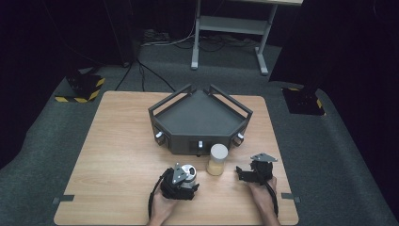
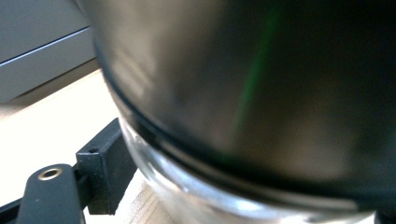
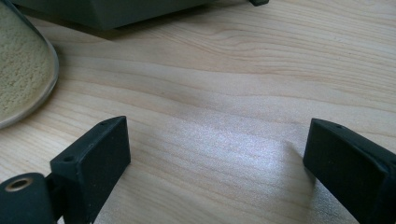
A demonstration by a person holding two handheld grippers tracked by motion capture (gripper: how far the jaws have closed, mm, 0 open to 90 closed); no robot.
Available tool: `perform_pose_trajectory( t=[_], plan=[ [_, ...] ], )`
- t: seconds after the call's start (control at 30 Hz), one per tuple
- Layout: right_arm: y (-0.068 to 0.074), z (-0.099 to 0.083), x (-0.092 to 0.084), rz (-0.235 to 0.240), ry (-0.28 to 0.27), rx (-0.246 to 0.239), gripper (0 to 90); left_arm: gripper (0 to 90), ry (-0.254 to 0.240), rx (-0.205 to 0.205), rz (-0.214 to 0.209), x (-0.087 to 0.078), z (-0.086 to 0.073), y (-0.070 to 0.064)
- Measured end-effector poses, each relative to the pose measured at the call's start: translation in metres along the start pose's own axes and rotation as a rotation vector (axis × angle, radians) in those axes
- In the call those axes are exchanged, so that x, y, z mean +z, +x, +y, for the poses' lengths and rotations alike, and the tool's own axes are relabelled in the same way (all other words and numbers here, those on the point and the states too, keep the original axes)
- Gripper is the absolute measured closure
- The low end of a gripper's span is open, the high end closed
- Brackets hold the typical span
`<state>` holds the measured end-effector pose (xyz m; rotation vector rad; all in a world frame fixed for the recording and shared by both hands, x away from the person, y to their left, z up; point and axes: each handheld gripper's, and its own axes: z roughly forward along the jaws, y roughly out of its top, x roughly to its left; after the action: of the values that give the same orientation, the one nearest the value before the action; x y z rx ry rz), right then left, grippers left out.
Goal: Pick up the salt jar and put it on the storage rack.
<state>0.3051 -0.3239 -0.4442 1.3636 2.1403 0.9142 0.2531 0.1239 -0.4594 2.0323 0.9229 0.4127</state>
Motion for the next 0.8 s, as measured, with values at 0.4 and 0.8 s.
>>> perform_pose_trajectory(
  t=[0.4,0.8],
  plan=[
    [0.0,0.0,0.0,0.0,0.0,0.0,6.9,25.8,-0.005,-0.011,-0.011,0.002,0.0002,0.0006],
    [0.0001,0.0,0.0,0.0,0.0,0.0,6.9,28.6,-0.006,-0.004,-0.008,0.002,0.0,-0.0008]
  ],
)
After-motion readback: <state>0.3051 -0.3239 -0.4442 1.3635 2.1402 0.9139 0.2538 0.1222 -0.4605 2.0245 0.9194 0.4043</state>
